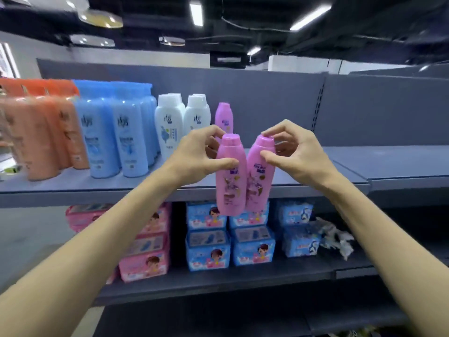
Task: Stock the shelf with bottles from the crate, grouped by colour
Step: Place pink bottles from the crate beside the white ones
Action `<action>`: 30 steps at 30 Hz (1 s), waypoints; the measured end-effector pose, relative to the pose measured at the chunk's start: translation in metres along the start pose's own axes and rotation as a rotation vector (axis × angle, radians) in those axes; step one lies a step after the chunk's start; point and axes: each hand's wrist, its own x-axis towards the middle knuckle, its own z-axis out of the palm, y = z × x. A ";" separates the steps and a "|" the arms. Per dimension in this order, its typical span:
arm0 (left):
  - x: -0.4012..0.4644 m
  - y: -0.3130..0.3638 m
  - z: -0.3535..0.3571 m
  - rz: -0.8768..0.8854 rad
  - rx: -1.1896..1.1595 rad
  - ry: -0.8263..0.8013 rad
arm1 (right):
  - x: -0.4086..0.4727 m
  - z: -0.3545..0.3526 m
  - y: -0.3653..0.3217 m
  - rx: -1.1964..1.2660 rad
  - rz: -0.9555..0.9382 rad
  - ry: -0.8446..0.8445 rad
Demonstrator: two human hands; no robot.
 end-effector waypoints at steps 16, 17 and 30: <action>0.079 -0.019 0.000 -0.082 0.081 0.039 | 0.093 -0.020 0.039 0.011 0.177 -0.120; 0.080 -0.019 -0.001 -0.092 0.067 0.032 | 0.094 -0.020 0.043 0.015 0.181 -0.119; 0.055 -0.031 0.035 -0.216 0.302 0.216 | 0.053 0.014 0.057 -0.057 0.157 0.272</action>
